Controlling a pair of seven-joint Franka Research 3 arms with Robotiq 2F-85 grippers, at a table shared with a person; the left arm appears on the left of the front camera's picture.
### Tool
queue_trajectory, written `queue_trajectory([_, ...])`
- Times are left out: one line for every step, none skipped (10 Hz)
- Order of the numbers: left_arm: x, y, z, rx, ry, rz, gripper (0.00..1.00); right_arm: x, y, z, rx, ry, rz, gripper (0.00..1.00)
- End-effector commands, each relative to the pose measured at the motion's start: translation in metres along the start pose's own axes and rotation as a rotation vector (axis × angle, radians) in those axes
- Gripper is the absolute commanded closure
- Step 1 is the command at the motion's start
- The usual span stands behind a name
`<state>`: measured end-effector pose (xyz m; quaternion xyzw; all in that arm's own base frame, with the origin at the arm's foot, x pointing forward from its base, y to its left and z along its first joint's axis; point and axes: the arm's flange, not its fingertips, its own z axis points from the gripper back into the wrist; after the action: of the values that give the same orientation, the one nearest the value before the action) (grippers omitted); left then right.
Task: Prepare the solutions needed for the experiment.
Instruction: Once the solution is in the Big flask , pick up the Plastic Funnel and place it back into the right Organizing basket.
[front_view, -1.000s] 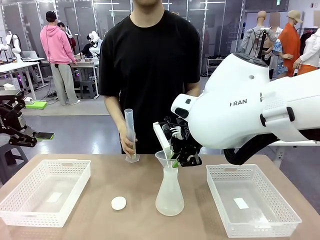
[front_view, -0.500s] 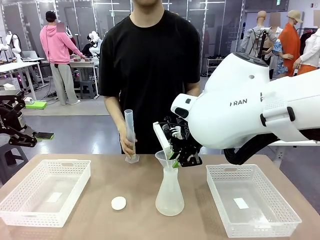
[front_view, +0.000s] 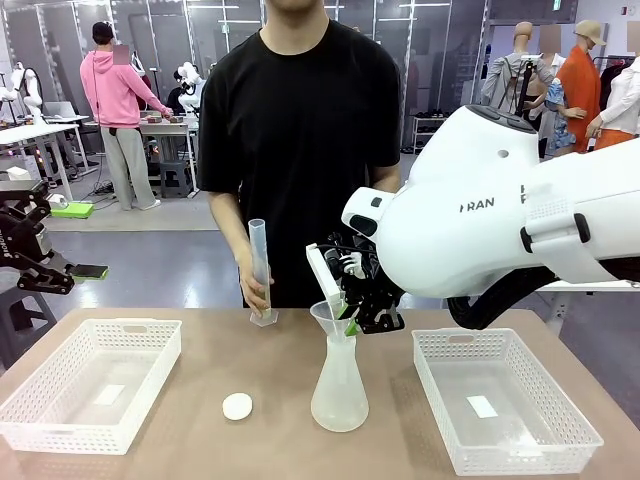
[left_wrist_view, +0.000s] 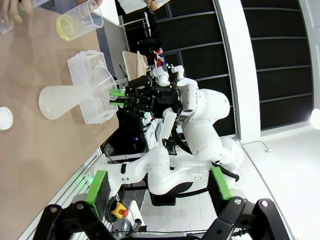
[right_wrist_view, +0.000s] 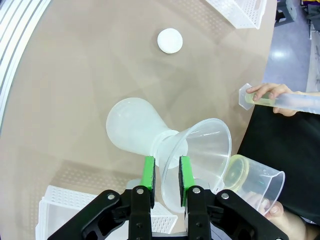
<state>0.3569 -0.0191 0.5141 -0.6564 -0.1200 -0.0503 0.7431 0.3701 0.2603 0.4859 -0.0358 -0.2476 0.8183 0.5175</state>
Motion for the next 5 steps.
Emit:
queue_trajectory([-0.001,-0.002,-0.001,-0.019,0.002,-0.008,0.00,0.000,0.000,-0.001,0.001,0.000,-0.003,0.73])
queue_trajectory([-0.001,-0.002,-0.001,-0.019,0.002,-0.008,0.00,0.000,0.000,-0.001,0.001,0.000,-0.003,0.73])
queue_trajectory([-0.001,-0.002,-0.001,-0.019,0.002,-0.008,0.00,0.000,0.000,-0.001,0.001,0.000,-0.003,0.73])
queue_trajectory([-0.001,-0.002,-0.001,-0.019,0.002,-0.008,0.00,0.000,0.000,0.000,0.000,0.000,0.000,0.73])
queue_trajectory([-0.001,-0.002,-0.001,-0.019,0.002,-0.008,0.00,0.014,-0.004,0.023,-0.035,0.099,-0.006,0.73])
